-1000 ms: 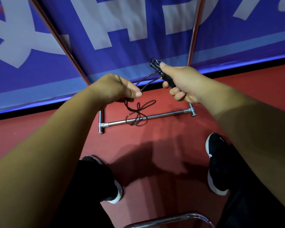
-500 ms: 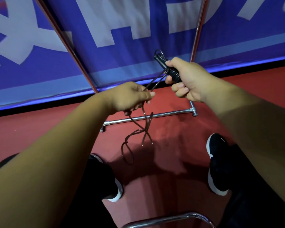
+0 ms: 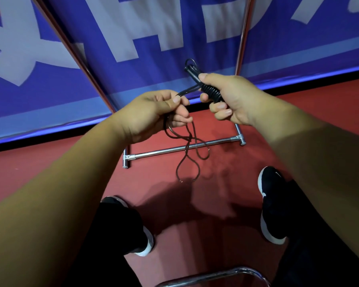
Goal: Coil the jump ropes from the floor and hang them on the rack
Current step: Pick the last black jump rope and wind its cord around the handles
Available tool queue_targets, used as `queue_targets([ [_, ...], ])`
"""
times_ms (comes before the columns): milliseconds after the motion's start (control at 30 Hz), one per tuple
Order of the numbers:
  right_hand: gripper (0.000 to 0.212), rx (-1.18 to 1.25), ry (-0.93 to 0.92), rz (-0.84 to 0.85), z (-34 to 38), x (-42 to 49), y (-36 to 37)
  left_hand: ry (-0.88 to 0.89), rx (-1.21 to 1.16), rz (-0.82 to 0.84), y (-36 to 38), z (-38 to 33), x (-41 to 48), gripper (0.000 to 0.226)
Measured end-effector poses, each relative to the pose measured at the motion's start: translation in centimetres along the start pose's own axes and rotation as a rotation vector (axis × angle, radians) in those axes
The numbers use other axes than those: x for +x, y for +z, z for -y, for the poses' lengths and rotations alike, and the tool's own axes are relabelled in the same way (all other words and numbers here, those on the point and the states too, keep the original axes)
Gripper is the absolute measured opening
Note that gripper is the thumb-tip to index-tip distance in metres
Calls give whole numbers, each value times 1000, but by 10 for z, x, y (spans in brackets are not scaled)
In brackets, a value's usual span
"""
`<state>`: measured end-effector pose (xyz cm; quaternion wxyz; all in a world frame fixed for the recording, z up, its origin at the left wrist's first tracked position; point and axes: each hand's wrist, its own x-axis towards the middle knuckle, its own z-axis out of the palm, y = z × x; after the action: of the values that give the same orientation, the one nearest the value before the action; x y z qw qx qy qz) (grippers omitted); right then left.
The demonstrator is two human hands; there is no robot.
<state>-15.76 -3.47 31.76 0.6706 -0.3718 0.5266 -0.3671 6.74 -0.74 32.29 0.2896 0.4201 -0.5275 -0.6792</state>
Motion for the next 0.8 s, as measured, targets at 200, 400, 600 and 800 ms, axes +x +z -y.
queue_targets([
  [200,27,-31,41,45,2,-5,1,49,670,56,-6,6,0,20],
  [400,22,-89,87,226,2,-18,12,-55,813,-73,2,16,4,17],
  [600,33,-350,235,468,0,-41,26,-7,708,-100,-7,11,1,23],
  [800,35,-648,380,587,-12,-31,26,83,631,-207,-14,4,5,13],
])
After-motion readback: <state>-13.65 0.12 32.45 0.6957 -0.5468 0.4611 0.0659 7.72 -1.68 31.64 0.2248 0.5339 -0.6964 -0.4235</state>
